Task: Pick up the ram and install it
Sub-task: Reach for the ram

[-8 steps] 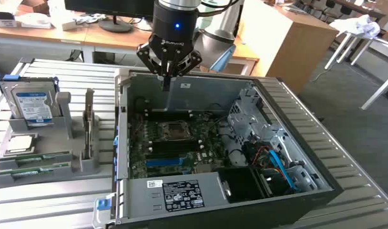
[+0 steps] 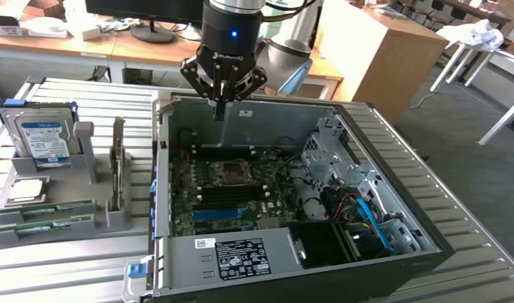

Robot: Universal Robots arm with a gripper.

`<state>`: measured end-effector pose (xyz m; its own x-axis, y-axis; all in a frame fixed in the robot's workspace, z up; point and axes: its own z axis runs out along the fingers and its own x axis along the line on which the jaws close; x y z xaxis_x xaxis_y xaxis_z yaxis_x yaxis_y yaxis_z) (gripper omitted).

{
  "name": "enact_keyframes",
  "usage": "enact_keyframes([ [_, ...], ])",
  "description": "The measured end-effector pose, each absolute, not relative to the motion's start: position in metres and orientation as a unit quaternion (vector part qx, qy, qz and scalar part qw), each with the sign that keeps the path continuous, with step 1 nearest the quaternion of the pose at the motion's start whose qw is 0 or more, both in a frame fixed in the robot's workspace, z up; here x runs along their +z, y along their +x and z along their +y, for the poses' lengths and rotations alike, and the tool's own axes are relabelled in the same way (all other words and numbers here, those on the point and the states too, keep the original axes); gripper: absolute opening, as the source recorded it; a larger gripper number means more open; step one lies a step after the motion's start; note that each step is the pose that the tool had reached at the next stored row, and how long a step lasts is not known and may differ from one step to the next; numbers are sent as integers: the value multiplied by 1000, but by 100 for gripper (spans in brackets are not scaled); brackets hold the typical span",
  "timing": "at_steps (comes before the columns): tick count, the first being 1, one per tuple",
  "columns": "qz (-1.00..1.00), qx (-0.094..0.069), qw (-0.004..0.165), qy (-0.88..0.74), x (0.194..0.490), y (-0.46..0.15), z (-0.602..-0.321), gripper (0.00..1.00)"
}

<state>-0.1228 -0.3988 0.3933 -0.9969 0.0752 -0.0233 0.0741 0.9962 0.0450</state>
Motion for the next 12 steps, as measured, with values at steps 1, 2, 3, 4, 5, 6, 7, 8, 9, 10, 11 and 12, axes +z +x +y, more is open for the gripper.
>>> enact_keyframes([
  [1,999,22,12,37,393,-123,-399,10],
  [2,999,22,12,37,393,-123,-399,10],
  [3,999,22,12,37,393,-124,-399,10],
  [4,999,22,12,37,393,-124,-399,10],
  [5,999,22,12,37,393,-124,-399,10],
  [6,999,22,12,37,393,-125,-399,10],
  [7,999,22,12,37,393,-125,-399,10],
  [8,999,22,12,37,393,-126,-399,10],
  [9,999,22,12,37,393,-127,-399,10],
  [10,999,22,12,37,393,-128,-399,10],
  [11,999,22,12,37,393,-130,-399,10],
  [12,999,22,13,37,393,-132,-399,10],
])
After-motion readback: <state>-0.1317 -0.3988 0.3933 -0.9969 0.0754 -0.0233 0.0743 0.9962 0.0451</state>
